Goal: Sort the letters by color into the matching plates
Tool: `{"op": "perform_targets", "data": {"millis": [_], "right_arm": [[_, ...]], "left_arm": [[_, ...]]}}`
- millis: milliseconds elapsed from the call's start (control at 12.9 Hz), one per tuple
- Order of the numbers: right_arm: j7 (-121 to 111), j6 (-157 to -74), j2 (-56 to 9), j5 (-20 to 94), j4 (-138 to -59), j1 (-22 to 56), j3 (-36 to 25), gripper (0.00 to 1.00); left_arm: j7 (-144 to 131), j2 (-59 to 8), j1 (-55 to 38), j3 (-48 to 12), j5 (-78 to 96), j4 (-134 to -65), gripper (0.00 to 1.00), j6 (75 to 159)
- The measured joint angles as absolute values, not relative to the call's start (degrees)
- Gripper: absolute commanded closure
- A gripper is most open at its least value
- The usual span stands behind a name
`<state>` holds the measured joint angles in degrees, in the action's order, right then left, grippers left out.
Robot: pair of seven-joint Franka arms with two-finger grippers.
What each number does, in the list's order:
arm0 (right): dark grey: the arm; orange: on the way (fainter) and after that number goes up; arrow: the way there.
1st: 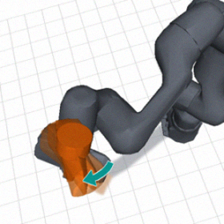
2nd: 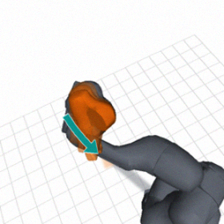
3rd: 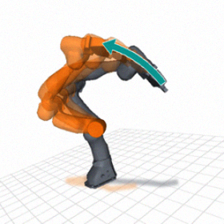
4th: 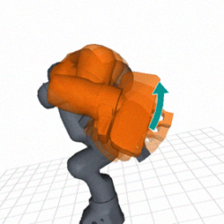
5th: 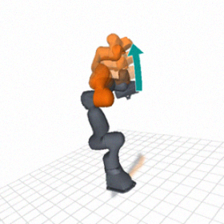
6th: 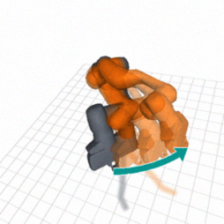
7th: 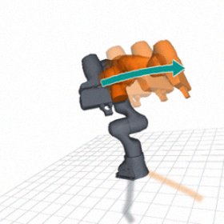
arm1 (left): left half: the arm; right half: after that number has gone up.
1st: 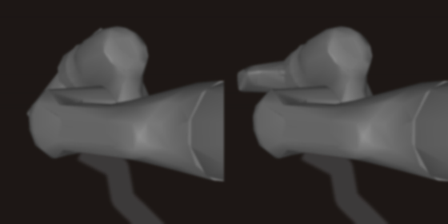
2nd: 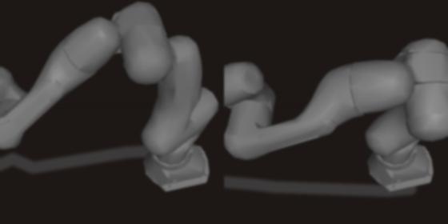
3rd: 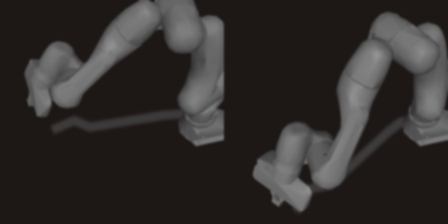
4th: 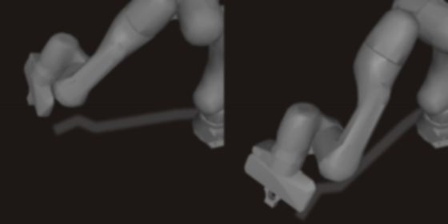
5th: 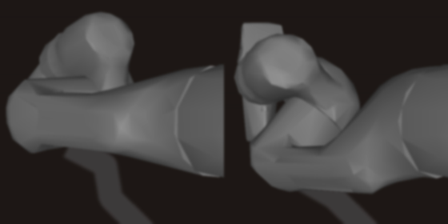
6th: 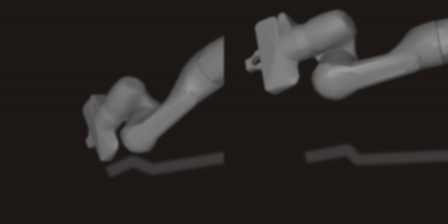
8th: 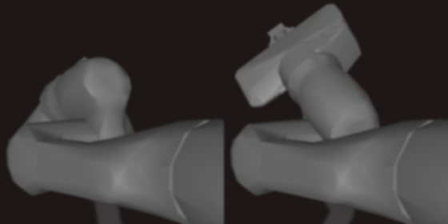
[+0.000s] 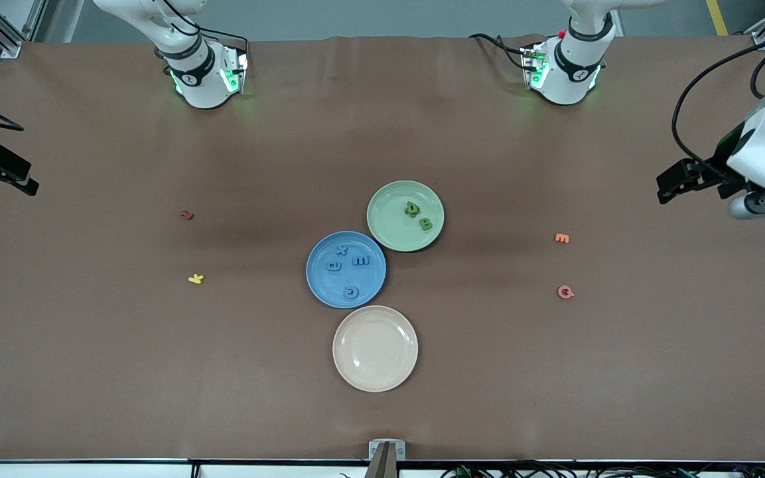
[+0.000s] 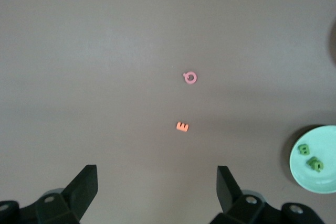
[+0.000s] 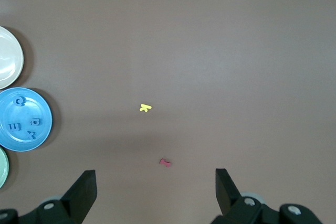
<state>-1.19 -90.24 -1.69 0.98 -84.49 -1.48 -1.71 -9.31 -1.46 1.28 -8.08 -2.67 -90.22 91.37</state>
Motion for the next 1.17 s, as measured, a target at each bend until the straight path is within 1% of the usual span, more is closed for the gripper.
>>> {"op": "perform_targets", "data": {"millis": [388,544,1165], "right_arm": [[-1.2,-90.2,-1.7,1.0,-84.4,-1.5,-1.7,0.0],[-1.2,-90.2,-1.7,1.0,-84.4,-1.5,-1.7,0.0],[-1.2,-90.2,-1.7,1.0,-84.4,-1.5,-1.7,0.0]], "left_arm": [[-9.2,4.7,-1.2,-8.1,-2.2,-96.6,0.0,90.5],[-9.2,6.6,-1.4,-7.9,-0.6,-97.9,0.0,90.4],[-8.1,8.2,-1.4,-6.8,0.0,-97.1,0.0,87.7]]}}
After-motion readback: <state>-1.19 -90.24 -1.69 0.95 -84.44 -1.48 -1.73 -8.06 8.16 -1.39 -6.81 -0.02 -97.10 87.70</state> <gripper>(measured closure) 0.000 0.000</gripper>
